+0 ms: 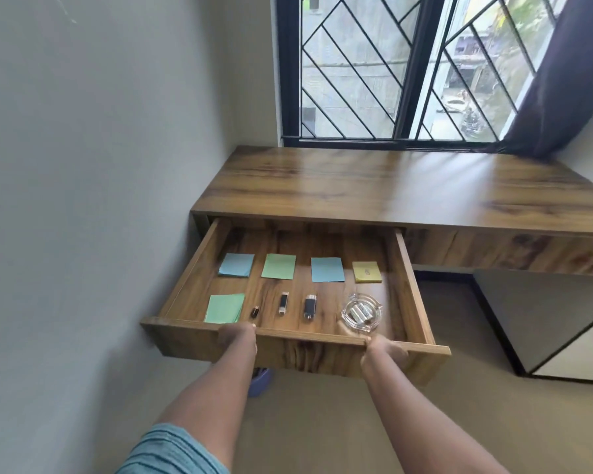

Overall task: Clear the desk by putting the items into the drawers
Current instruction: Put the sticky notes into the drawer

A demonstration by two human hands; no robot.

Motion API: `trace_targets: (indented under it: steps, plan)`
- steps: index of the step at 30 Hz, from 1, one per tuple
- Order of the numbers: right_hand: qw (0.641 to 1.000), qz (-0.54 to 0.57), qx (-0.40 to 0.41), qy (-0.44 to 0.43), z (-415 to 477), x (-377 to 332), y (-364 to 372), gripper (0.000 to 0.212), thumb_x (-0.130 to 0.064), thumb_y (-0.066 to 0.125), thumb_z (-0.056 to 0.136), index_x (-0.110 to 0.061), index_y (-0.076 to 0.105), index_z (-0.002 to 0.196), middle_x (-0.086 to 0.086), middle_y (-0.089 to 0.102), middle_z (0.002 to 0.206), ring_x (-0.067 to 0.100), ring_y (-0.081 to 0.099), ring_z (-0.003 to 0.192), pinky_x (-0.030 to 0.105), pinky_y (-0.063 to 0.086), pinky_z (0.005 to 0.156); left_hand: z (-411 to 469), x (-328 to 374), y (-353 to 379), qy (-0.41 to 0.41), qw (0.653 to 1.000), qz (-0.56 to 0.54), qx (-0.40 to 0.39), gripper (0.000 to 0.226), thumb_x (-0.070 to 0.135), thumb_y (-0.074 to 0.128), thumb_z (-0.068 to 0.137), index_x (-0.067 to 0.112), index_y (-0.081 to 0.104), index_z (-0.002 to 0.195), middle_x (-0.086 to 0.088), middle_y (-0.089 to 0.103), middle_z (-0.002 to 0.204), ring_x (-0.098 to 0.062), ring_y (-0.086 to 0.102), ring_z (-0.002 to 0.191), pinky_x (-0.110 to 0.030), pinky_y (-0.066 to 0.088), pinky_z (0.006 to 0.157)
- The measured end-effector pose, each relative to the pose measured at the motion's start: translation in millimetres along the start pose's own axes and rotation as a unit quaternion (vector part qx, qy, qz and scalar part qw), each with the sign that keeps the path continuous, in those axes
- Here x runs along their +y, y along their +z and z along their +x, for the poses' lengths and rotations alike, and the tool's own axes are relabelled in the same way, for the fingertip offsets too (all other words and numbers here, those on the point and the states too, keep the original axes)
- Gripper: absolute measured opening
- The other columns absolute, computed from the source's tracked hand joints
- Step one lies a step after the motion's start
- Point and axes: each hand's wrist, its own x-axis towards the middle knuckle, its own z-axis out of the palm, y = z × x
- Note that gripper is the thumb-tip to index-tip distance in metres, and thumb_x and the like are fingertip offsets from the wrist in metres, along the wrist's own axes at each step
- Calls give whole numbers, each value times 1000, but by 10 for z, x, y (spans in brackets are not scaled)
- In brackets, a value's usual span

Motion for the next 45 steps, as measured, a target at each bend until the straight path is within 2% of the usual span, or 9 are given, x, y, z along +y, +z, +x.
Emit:
trace_targets:
  steps: [13, 16, 22, 29, 34, 39, 41, 43, 45]
  plan:
    - [999, 25, -15, -19, 441, -834, 1111, 53, 8, 78, 63, 13, 57, 112, 27, 64, 111, 32, 65, 100, 42, 55, 86, 274, 1026, 813, 18, 998, -23, -50, 35, 5, 69, 82, -8, 56, 112, -18, 67, 105, -32, 68, 95, -36, 58, 81]
    - [999, 33, -18, -36, 622, -981, 1383, 54, 6, 79, 61, 12, 56, 110, 27, 64, 110, 24, 60, 84, 42, 54, 82, 340, 1247, 995, 19, 998, -21, -61, 35, 6, 70, 82, -6, 56, 112, -17, 66, 105, -31, 67, 95, -31, 57, 77]
    - [1000, -19, 12, -14, 803, -1237, 1743, 43, -2, 81, 64, 9, 63, 102, 25, 68, 101, 30, 66, 82, 44, 56, 81, 497, 1552, 1322, 31, 998, 3, -51, 21, 7, 65, 86, -2, 61, 104, -15, 67, 97, -25, 67, 83, -26, 54, 61]
    - [1000, -4, 20, -21, 846, -1524, 2088, 39, 6, 75, 69, 7, 60, 105, 23, 67, 100, 28, 63, 75, 40, 57, 72, 596, 1883, 1628, 34, 998, -11, -47, 21, 6, 61, 89, -3, 60, 107, -15, 66, 103, -31, 67, 94, -28, 52, 65]
    - [999, 8, -3, -34, 919, -1708, 2288, 35, 3, 71, 75, 9, 60, 107, 22, 68, 101, 26, 62, 74, 33, 52, 57, 626, 2068, 1827, 12, 994, -87, -58, 18, 9, 47, 93, 1, 54, 78, -12, 58, 86, -23, 58, 72, -23, 46, 55]
    - [998, 5, -48, -30, 1010, -1769, 2523, 42, -12, 49, 95, 3, 44, 133, 19, 53, 130, 30, 56, 111, 27, 50, 60, 602, 2378, 1994, -13, 990, -115, -75, 57, 47, 56, 89, 1, 54, 123, -12, 59, 121, -31, 57, 112, -34, 47, 87]
    - [998, 55, 6, -39, 1095, -1817, 2582, 46, -29, 48, 96, 1, 50, 130, 16, 58, 126, 27, 59, 107, 23, 52, 65, 631, 2483, 2058, -18, 986, -141, -87, 63, 51, 61, 85, 1, 54, 123, -11, 61, 105, -29, 59, 95, -32, 46, 76]
    - [996, 64, 35, -40, 1121, -1899, 2663, 75, -60, 52, 84, 6, 56, 120, 20, 64, 103, 33, 63, 91, 36, 52, 81, 636, 2556, 2117, -15, 985, -151, -85, 71, 55, 66, 78, -1, 55, 120, -9, 60, 92, -26, 58, 81, -33, 46, 70]
    - [997, 74, 31, -19, 1100, -2000, 2696, 92, -73, 59, 69, 6, 56, 117, 17, 59, 88, 31, 58, 79, 42, 48, 79, 688, 2595, 2196, -26, 987, -143, -68, 83, 58, 72, 70, -1, 53, 125, -12, 65, 104, -31, 62, 91, -38, 51, 77]
